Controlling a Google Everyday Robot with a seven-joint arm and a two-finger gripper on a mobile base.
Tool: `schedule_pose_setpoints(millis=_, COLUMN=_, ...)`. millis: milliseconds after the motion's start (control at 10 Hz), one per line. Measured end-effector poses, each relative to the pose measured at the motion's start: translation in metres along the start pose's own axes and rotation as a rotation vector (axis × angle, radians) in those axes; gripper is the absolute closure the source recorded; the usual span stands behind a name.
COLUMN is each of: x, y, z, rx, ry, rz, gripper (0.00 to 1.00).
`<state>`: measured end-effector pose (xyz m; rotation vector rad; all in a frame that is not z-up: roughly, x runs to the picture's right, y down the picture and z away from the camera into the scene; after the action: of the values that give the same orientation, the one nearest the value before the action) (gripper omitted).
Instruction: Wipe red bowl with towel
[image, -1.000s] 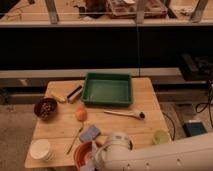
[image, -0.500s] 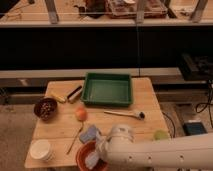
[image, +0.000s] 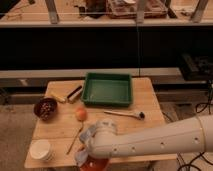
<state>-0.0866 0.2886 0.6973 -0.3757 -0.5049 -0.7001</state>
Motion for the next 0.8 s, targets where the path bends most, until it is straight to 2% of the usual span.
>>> schedule_pose_setpoints(millis=300, x=-0.021, y=0.005, z=0.001, rx=-0.005, ry=-0.03, rz=-0.053, gripper=1.0)
schedule_pose_setpoints(millis=500, x=-0.029, y=0.022, z=0.002, rx=-0.017, ry=-0.051, rz=-0.064, gripper=1.0)
schedule_pose_setpoints(millis=800, x=-0.027, y=0.052, z=0.002, rx=-0.034, ry=-0.07, rz=-0.05, gripper=1.0)
